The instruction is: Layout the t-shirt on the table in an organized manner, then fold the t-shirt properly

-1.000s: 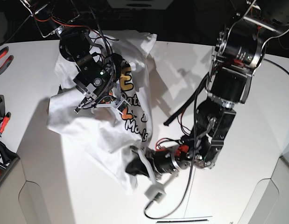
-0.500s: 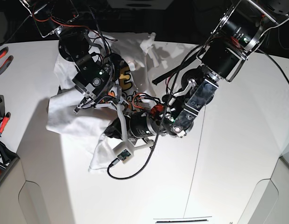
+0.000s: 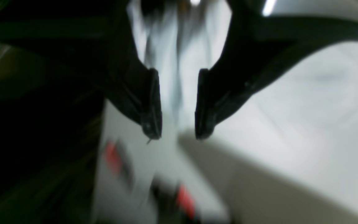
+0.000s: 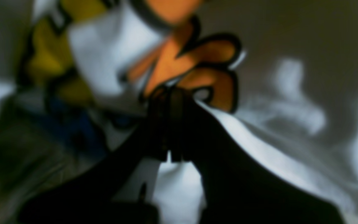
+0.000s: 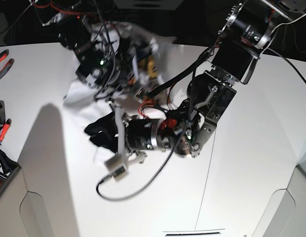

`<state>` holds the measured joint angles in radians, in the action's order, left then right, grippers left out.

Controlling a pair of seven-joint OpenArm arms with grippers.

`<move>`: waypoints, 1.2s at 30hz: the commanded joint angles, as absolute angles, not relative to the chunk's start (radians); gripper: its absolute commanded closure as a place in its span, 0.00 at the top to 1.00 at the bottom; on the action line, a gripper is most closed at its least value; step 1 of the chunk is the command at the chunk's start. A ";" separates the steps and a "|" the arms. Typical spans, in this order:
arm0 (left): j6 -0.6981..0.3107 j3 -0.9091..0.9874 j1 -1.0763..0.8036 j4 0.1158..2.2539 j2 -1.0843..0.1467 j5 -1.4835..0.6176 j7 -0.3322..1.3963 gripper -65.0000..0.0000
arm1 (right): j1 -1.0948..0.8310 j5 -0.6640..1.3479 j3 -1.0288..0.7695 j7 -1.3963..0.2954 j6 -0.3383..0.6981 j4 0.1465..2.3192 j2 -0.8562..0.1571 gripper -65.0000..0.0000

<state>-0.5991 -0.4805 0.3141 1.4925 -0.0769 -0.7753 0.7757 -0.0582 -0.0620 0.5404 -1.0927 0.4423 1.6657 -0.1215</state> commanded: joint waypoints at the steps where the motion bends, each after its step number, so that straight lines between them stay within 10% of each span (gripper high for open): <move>1: -0.599 -0.442 0.345 1.522 -0.081 -0.811 0.777 0.34 | -0.047 -0.052 0.543 -1.088 0.445 1.725 -0.116 0.00; 29: -0.566 -0.348 0.347 1.227 -0.194 -0.868 0.839 0.37 | -0.047 -0.041 0.314 -1.082 0.319 1.664 -0.116 0.00; 33: -0.589 -0.348 0.345 1.227 -0.194 -0.907 0.877 0.38 | -0.047 -0.054 0.314 -1.074 0.308 1.671 -0.116 0.27; 36: -0.588 -0.348 0.347 1.227 -0.195 -0.902 0.870 0.38 | -0.047 -0.071 0.307 -1.033 0.287 1.696 -0.116 0.28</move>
